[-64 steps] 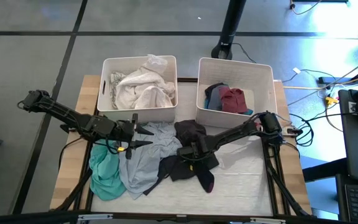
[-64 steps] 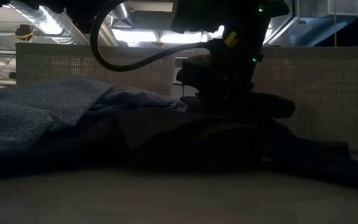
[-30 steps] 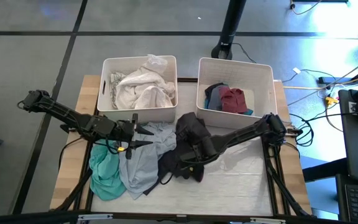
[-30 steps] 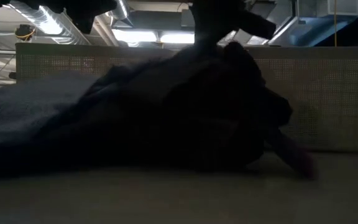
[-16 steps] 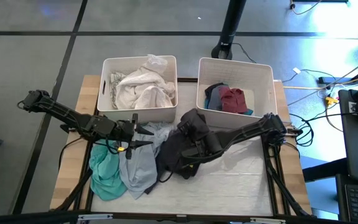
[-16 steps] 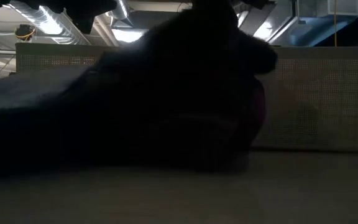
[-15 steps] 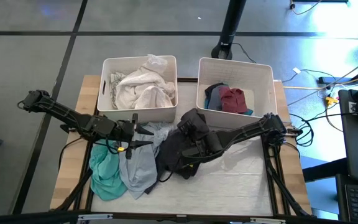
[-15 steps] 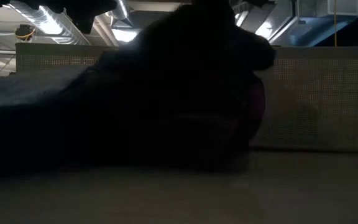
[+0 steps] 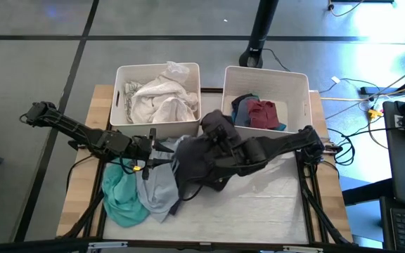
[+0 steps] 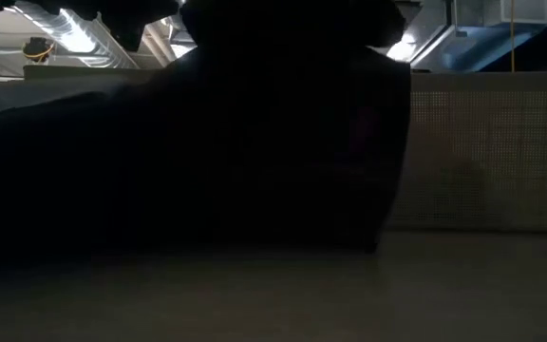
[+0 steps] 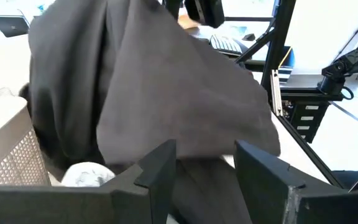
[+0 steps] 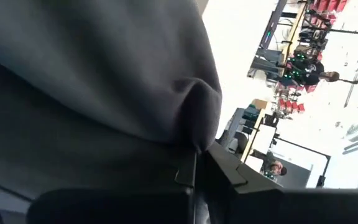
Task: Sort clothes
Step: Put the black shorts into the right white bin
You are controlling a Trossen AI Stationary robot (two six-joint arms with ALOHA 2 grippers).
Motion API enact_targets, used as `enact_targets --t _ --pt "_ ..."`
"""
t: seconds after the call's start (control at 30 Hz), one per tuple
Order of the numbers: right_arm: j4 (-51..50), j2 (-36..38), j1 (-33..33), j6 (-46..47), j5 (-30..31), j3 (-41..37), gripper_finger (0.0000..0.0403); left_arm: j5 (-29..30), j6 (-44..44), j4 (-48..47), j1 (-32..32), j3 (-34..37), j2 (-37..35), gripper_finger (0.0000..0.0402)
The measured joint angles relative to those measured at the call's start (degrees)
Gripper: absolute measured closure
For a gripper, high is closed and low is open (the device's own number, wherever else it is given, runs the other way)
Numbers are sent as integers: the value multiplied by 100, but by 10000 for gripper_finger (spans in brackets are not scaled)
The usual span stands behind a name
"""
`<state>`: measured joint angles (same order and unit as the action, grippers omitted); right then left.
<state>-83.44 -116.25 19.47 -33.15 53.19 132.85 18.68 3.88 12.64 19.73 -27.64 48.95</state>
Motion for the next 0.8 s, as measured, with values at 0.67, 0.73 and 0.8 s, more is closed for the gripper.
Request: enact_targets --t 0.67,0.73,0.8 --pt "2 395 0 -55 496 189 386 1 -52 314 -30 0 128 249" --pt "37 436 0 -57 550 189 386 3 -128 544 -84 0 237 249" --pt "63 466 0 -57 600 189 386 15 -129 731 -166 0 364 249"
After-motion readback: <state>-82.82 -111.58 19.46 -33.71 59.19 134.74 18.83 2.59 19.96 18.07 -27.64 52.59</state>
